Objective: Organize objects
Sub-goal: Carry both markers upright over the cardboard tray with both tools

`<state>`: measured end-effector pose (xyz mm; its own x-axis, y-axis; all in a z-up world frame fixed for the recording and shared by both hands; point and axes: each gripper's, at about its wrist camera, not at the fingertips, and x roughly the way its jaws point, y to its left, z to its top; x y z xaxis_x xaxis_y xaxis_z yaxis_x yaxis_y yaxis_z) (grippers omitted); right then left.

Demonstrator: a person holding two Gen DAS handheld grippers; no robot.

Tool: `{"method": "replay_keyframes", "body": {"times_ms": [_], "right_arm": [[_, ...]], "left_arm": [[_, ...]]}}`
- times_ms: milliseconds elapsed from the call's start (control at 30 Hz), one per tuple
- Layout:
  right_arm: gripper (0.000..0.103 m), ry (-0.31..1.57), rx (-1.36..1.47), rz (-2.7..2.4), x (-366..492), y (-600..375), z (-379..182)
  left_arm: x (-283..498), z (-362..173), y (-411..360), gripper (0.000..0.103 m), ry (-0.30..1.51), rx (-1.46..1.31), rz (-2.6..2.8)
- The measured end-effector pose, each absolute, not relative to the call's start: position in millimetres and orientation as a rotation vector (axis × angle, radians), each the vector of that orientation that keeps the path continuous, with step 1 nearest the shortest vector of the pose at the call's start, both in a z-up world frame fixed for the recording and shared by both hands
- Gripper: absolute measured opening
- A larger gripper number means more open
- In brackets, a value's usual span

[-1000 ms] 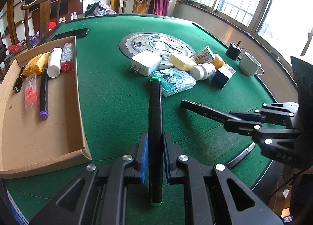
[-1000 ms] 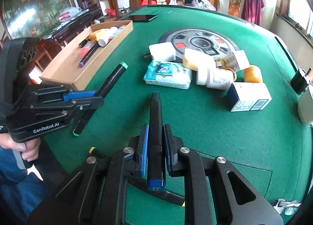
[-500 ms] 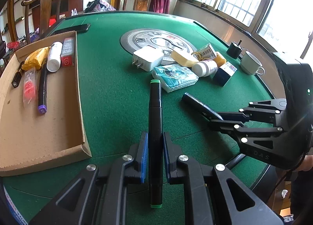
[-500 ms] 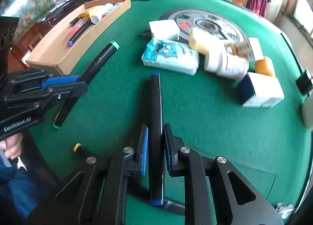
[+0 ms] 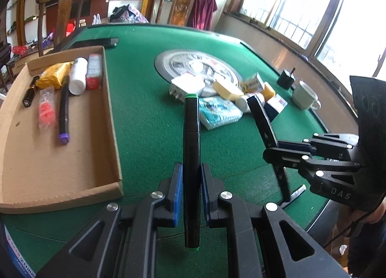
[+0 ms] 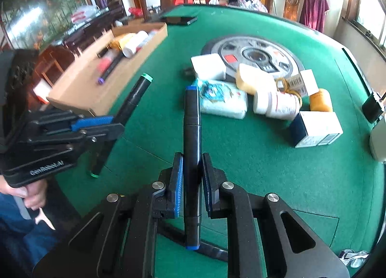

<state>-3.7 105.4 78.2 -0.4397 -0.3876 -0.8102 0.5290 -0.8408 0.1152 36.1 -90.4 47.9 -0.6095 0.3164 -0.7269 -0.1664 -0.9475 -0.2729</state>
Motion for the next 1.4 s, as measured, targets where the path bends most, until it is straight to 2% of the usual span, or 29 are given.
{"method": "replay_keyframes", "body": {"times_ms": [367, 667, 1167, 1400], "right_arm": [[0.014, 0.150, 1.136, -2.253, 3.3, 69.3, 98.7], [0.014, 0.128, 1.053, -2.185, 3.6, 18.7, 125.0], [0.015, 0.030, 1.128, -2.050, -38.8, -78.4, 119.6], [0.015, -0.041, 1.245, -1.947, -64.0, -126.0, 93.2]], "left_arm": [[58.2, 87.1, -132.6, 0.013, -0.380, -1.054, 2.654], [68.3, 109.6, -205.3, 0.013, -0.509, -0.990, 2.787], [31.6, 72.8, -295.1, 0.013, -0.696, -1.173, 2.861], [9.0, 59.5, -310.0, 0.013, -0.692, -1.271, 2.863]]}}
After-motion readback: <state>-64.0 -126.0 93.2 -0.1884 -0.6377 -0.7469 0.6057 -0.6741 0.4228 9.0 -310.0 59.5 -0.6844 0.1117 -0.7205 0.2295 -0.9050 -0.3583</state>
